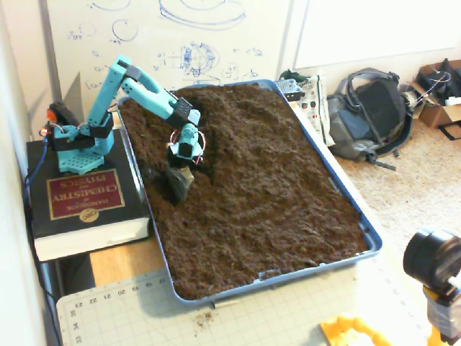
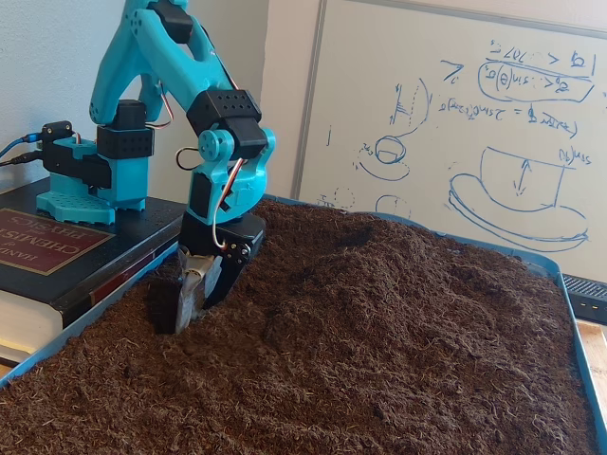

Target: Build a berm.

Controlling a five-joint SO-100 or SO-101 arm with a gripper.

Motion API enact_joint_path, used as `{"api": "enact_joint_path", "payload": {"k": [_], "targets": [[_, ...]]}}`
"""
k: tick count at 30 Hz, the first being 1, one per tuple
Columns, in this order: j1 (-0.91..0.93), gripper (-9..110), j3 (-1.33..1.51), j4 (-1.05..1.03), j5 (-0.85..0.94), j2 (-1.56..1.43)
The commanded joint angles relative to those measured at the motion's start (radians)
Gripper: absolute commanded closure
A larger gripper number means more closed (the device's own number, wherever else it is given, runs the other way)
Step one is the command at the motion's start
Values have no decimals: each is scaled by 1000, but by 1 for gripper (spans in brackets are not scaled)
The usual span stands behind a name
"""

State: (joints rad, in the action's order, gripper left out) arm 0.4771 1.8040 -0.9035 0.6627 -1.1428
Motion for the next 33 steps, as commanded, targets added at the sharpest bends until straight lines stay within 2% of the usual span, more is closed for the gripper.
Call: {"api": "enact_joint_path", "payload": {"k": [1, 18, 33], "targets": [[-2, 101, -173, 46, 5, -32], [-37, 101, -529, 37, 3, 117], [-63, 101, -551, 32, 3, 17]]}}
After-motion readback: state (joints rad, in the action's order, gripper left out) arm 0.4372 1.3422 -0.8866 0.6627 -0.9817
